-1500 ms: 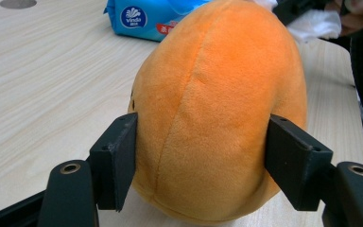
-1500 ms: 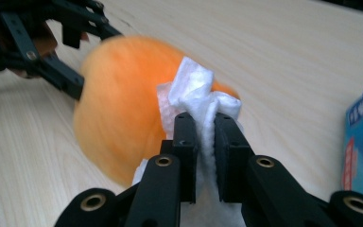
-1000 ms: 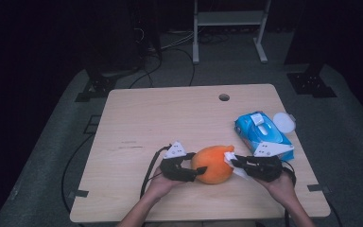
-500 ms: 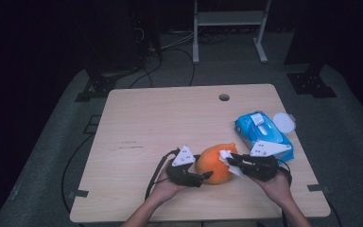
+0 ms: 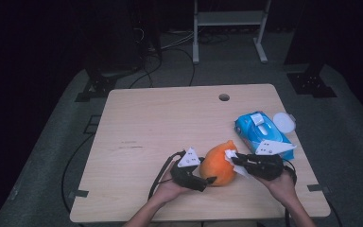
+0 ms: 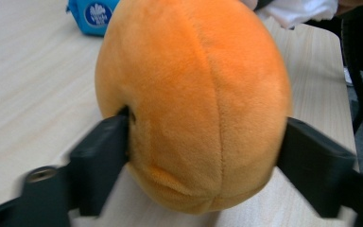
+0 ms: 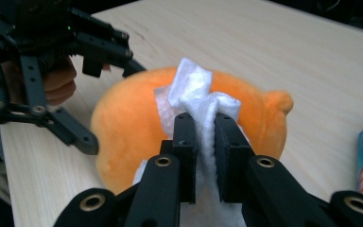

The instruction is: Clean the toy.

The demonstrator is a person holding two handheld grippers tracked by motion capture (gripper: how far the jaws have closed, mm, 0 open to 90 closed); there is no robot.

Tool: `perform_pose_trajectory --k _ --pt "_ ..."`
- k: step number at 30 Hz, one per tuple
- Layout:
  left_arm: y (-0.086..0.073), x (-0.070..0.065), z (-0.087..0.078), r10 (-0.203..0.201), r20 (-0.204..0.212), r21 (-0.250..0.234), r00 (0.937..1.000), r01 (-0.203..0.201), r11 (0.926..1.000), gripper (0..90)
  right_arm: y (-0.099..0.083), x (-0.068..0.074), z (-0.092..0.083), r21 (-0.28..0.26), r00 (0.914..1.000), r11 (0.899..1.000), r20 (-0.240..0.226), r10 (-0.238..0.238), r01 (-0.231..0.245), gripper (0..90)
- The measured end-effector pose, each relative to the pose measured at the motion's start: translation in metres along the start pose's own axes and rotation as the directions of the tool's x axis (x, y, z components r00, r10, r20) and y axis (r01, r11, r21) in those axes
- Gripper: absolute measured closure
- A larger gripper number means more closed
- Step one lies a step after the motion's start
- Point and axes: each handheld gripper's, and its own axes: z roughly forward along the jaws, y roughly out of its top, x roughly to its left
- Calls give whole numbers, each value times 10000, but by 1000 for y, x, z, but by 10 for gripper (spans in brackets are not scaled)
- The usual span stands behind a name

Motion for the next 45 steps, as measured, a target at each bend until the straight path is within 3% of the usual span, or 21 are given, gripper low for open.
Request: perform_pose_trajectory --k 4,7,11,14,16,18,22,27,29,31,33,37,41,43,45 --pt "4 -5 -4 846 48 123 9964 -846 9963 375 7 -1 -3 -375 9998 9993 174 -23 29 795" --pt "6 -4 -7 943 142 82 9954 -944 9955 397 3 -5 0 -255 9997 9995 159 186 -182 795" --pt "15 2 -22 763 442 -408 9961 -745 9964 411 4 2 0 -352 9995 9989 -119 306 -310 795" --pt "20 6 -34 732 656 -610 9952 -692 9957 410 11 17 4 -534 9992 9986 -407 -45 23 795" --pt "19 9 -36 689 803 -456 9944 -654 9968 407 16 26 7 -652 9969 9978 -768 -185 135 795" --pt "16 10 -34 585 810 -443 9950 -550 9975 381 18 31 12 -494 9966 9977 -653 -502 470 795" --pt "13 15 -31 180 667 -672 9976 -135 9976 207 10 20 17 -195 9990 9995 -358 -255 248 797" --pt "4 16 -15 30 751 -96 9972 -23 10000 103 -1 1 10 -311 9980 9976 -140 609 -613 797" --pt "3 12 -8 158 812 -17 9966 -158 9999 107 -2 1 10 -349 9977 9973 -226 633 -641 796" --pt "6 8 -9 572 581 -168 9967 -563 9983 194 0 4 10 -360 9983 9978 -170 555 -561 796" --pt "10 8 -17 702 635 -386 9955 -679 9969 271 2 7 8 -500 9986 9974 -178 505 -513 798" --pt "18 16 -37 582 881 -936 9944 -499 9944 306 4 7 6 -890 9925 9909 -789 937 -1007 797" --pt "11 22 -38 254 931 -376 9953 -220 9990 305 5 10 14 -699 9909 9926 -982 923 -994 797" --pt "7 25 -34 54 723 31 9974 -56 10000 305 5 13 17 -514 9921 9952 -979 779 -832 798" --pt "7 26 -32 -114 711 -56 9974 119 9999 302 7 18 17 -526 9916 9964 -1143 608 -671 798"
